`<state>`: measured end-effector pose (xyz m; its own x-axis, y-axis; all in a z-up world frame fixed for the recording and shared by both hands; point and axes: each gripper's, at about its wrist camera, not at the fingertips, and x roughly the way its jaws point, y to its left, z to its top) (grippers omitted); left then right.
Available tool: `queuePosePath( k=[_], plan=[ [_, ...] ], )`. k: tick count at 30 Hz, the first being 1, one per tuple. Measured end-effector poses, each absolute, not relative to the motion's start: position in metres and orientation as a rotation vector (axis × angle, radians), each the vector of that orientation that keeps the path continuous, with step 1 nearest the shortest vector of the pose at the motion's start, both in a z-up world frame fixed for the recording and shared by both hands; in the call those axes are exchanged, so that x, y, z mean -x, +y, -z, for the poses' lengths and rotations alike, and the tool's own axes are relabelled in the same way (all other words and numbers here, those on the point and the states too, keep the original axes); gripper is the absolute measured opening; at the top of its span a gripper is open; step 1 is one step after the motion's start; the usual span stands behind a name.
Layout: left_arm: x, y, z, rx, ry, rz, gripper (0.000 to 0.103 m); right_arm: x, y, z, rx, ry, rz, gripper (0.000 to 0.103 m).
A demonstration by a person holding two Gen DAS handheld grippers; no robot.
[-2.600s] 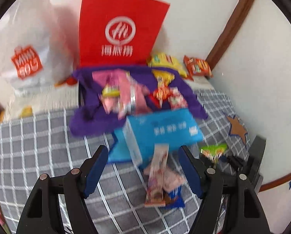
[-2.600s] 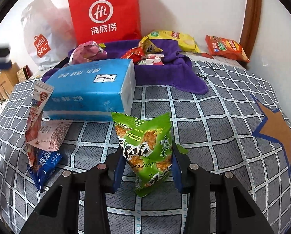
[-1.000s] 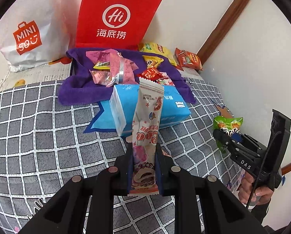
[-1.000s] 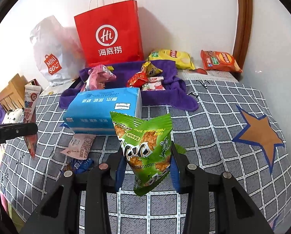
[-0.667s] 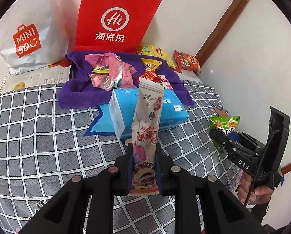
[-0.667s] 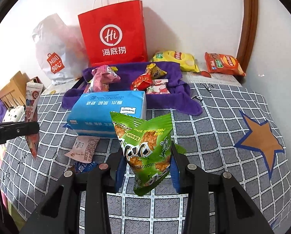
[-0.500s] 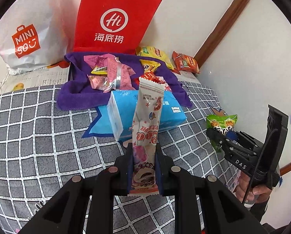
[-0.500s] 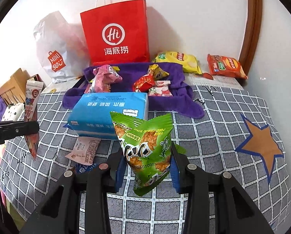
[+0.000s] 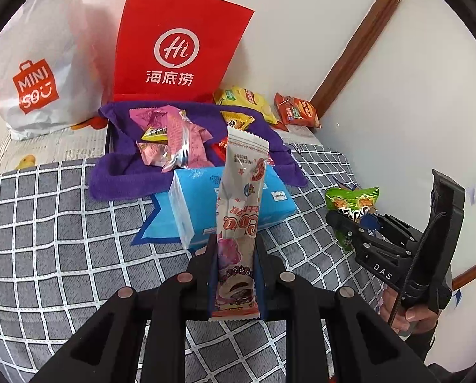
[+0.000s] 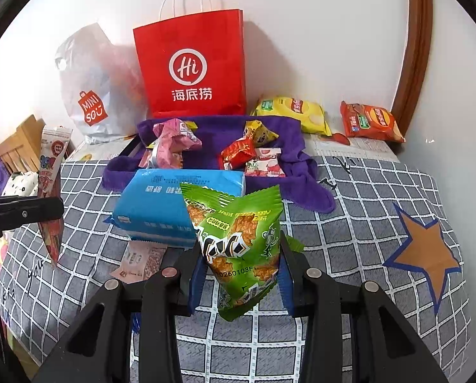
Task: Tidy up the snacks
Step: 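Lift the green bag and white wrapper and carry them toward the purple towel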
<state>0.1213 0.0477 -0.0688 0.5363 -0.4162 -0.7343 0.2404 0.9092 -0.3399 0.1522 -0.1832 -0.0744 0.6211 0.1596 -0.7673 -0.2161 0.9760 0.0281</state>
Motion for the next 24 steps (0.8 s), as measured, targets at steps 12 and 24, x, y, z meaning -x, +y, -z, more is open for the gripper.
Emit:
queuePosePath(
  k=[12, 24],
  plan=[
    [-0.134, 0.049, 0.061, 0.200, 0.921, 0.394, 0.019, -0.168, -0.171, 0.068, 0.106, 0.851, -0.235, 0.039],
    [-0.168, 0.063, 0.054, 0.202, 0.910, 0.350, 0.018, -0.213, -0.159, 0.055, 0.087, 0.846, -0.263, 0.039]
  ],
)
